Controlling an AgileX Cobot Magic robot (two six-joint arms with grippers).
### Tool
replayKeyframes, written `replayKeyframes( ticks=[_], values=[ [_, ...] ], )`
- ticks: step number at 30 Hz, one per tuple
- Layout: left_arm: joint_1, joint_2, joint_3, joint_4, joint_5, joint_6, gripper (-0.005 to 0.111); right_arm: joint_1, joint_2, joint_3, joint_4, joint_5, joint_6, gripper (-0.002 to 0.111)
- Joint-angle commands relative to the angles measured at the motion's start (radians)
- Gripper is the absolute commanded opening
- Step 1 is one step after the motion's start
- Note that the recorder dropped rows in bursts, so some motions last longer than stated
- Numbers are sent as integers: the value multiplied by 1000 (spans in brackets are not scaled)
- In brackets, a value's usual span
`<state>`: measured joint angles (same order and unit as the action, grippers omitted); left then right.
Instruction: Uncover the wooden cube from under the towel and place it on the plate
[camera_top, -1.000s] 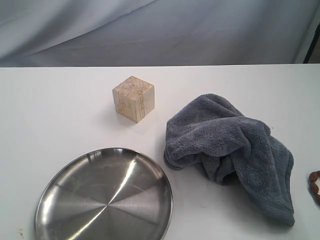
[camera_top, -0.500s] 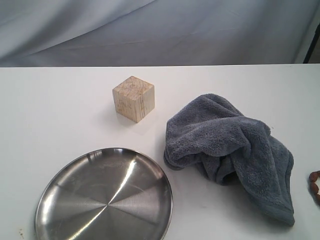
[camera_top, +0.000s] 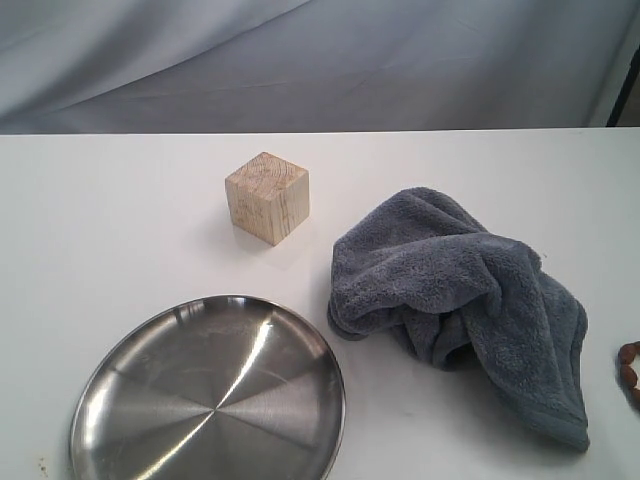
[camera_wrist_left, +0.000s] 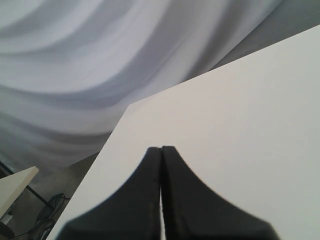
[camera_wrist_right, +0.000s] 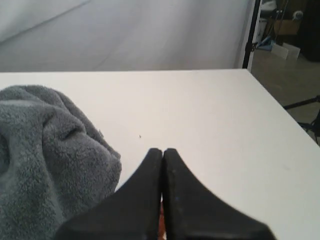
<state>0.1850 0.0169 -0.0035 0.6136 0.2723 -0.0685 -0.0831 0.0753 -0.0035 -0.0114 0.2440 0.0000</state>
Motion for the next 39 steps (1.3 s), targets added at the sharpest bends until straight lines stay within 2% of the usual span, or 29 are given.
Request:
replayKeyframes(
  ticks=[1, 39],
  values=[
    [3, -5, 4, -5, -7, -6, 1, -8, -39, 3, -7, 61, 0, 0],
    [3, -5, 4, -5, -7, -6, 1, -29, -59, 3, 1, 66, 5, 0]
  ],
)
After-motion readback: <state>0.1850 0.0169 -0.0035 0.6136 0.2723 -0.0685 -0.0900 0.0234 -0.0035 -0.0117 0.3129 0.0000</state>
